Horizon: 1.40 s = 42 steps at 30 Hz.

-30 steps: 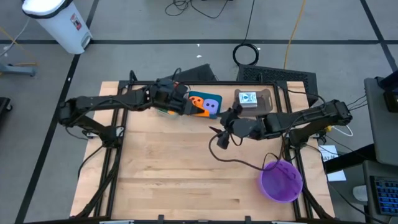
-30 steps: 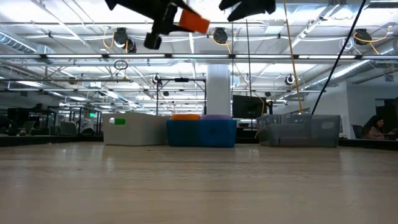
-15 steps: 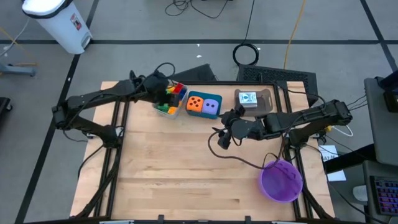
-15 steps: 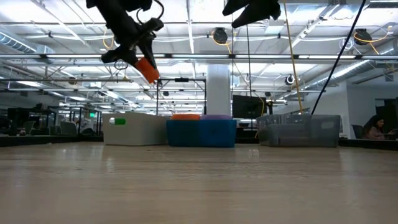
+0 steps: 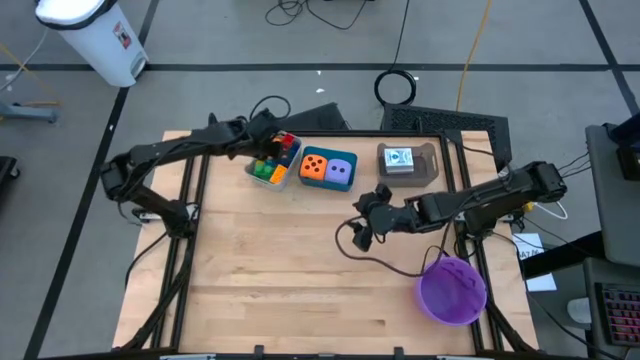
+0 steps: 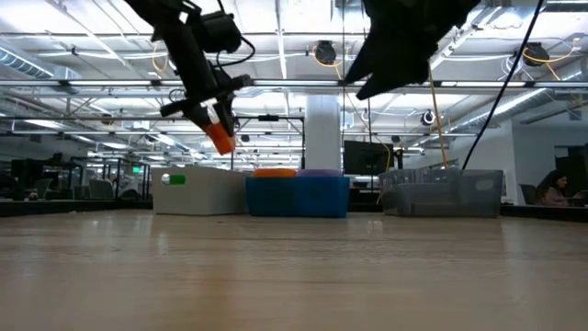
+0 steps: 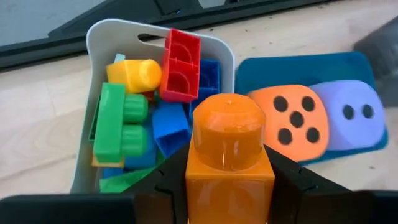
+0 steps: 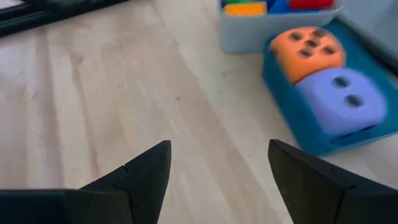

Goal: Pick & Place Toys
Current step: Put the orange game piece into the gray bin

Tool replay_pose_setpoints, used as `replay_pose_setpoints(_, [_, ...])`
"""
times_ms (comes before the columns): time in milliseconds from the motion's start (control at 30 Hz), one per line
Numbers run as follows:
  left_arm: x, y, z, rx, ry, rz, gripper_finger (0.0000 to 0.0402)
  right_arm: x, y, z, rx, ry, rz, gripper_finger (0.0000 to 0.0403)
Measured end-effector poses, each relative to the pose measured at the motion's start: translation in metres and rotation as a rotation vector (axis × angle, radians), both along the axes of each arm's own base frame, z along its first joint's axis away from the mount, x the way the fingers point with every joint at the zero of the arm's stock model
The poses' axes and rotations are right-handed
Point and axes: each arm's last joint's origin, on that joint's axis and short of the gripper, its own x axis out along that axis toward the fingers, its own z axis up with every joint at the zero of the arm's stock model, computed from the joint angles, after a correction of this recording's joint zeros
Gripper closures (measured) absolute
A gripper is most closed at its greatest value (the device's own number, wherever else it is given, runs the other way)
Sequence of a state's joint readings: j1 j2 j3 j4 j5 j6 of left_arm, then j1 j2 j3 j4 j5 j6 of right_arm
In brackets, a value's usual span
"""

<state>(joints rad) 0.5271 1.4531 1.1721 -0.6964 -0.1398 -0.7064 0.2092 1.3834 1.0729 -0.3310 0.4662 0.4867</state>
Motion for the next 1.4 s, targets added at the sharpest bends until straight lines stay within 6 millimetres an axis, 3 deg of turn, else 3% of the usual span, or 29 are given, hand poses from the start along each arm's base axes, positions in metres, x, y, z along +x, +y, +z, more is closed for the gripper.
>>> replay_pose_setpoints(200, [0.013,0.013,-0.02,0.003,0.026,-0.005,0.0257,-0.005,0.0,-0.017,0.035,0.032,0.0,0.014])
replay_pose_setpoints(600, [0.033,0.027,-0.052,0.016,0.075,-0.005,0.0256,-0.005,-0.001,-0.018,-0.002,0.049,0.024,0.014])
replay_pose_setpoints(967, [0.033,0.03,-0.052,0.041,0.077,-0.011,0.0253,-0.005,-0.001,-0.018,-0.017,0.057,0.034,0.014])
replay_pose_setpoints(1400, [0.034,0.028,-0.051,-0.001,0.05,-0.044,0.0141,-0.005,-0.003,-0.018,-0.013,0.056,0.028,0.014])
